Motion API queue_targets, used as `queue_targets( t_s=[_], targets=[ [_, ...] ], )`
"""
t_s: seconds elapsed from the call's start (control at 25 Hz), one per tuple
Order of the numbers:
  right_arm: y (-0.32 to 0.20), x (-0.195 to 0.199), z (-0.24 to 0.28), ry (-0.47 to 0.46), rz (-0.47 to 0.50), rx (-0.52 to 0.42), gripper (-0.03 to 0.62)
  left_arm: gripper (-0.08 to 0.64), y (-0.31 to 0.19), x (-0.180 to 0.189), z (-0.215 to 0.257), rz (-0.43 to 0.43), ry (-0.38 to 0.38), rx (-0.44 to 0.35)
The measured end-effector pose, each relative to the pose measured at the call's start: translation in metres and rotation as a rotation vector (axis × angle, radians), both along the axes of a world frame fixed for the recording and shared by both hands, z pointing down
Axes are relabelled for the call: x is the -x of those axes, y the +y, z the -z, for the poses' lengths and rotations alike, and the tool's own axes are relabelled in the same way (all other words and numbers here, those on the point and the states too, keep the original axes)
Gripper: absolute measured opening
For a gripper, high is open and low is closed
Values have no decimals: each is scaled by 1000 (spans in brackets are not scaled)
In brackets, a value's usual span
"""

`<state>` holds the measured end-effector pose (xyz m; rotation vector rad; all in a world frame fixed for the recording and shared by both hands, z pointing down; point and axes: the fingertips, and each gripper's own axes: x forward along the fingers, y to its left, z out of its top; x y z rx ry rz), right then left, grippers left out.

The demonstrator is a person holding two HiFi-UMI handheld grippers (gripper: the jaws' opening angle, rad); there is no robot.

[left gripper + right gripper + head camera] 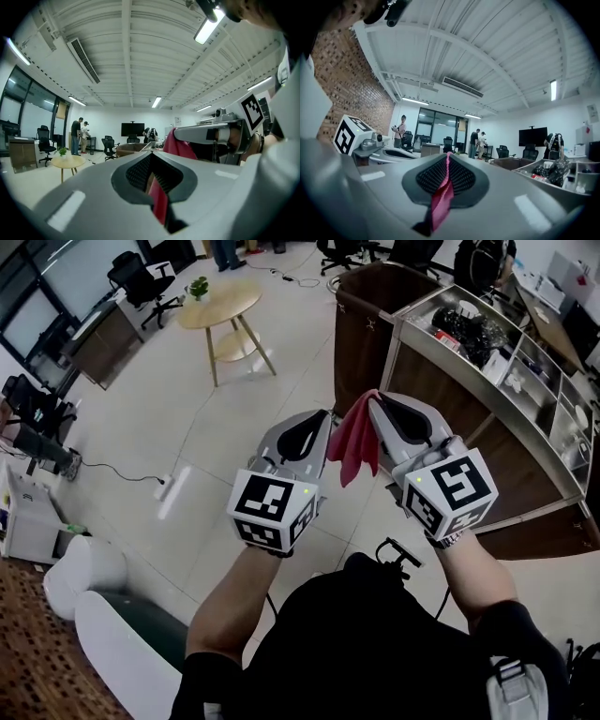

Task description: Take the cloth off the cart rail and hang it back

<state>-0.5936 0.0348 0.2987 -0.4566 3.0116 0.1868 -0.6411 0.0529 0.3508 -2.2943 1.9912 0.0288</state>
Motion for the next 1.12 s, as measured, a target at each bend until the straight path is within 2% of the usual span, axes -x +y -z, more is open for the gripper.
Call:
queue_targets(
  t_s=[0.36, 0.84, 1.12],
  targets=[
    [-29, 39, 8, -8, -49, 6, 11, 2, -31, 45, 0, -44, 7, 10],
    [-138, 98, 9, -32, -89, 12, 11, 2, -145, 106, 2, -93, -15, 20],
    [-184, 122, 17, -29, -114, 6, 11, 2, -190, 131, 7, -113, -12, 17]
  ],
)
